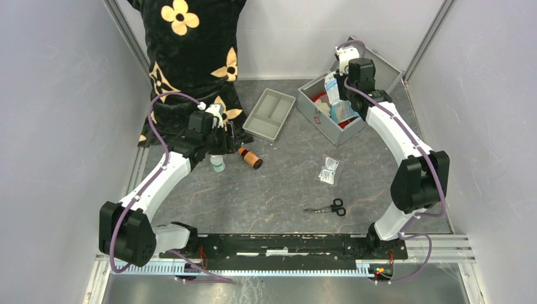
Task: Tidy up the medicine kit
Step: Place the medical item at the medicine box, then move the medicine box to the center of the board.
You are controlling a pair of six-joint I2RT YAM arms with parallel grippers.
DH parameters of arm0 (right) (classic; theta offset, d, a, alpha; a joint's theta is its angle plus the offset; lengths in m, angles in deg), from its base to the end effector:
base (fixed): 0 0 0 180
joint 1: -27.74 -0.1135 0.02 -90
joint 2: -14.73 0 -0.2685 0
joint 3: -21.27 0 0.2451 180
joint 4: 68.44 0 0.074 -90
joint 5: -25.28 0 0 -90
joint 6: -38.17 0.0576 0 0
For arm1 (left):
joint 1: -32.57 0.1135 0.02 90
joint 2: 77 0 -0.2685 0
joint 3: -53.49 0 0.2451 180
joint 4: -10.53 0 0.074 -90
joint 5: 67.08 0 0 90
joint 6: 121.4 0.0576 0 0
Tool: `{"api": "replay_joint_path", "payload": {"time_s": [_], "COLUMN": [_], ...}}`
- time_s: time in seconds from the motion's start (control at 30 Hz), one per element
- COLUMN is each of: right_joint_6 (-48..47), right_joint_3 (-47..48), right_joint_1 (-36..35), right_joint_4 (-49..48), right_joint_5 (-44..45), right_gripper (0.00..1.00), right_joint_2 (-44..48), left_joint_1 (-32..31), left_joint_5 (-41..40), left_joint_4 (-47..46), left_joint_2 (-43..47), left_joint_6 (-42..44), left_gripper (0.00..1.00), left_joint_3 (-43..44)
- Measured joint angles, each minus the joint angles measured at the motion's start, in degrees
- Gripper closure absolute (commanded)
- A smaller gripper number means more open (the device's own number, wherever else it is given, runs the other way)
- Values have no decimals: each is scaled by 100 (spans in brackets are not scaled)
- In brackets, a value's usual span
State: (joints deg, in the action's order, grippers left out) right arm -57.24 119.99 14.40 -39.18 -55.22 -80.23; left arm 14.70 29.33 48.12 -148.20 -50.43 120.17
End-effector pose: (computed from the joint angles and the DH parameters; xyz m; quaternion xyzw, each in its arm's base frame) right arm 0.3971 0.0844 0.3408 -0.0937 0.8388 -0.0331 0.5354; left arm 0.2599 -0.0906 0.2604 0.0135 0.9127 -0.1767 0.3682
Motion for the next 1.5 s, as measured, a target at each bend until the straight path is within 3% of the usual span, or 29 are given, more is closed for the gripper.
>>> {"api": "replay_joint_path", "payload": {"time_s": [0.1,0.33,0.57,0.77,1.0,1.2,1.5], "right_joint_6": [-122,-238,-197,-190,-157,-157,-192], "right_joint_3": [203,234,210,448,457,455,-155], "right_joint_1": [11,11,17,7,9,7,37], "right_joint_4": [269,433,608,997,1311,1469,1685], "right_joint_5": [92,146,-861,-1355,-1897,-2192,-1746], "right_gripper": [56,54,43,49,43,53,84], "right_joint_2": [-271,-304,-323,-844,-1154,-1211,-1034], "left_joint_1": [0,0,0,0,0,0,0], "left_joint_5": [0,0,4,4,7,17,17], "left_joint_4": [0,0,0,0,0,0,0], "left_joint_2": [0,0,0,0,0,0,-2], "left_joint_6": [0,0,0,0,0,0,0], "left_gripper": [30,30,30,30,30,30,30], "left_joint_3": [0,0,0,0,0,0,0]}}
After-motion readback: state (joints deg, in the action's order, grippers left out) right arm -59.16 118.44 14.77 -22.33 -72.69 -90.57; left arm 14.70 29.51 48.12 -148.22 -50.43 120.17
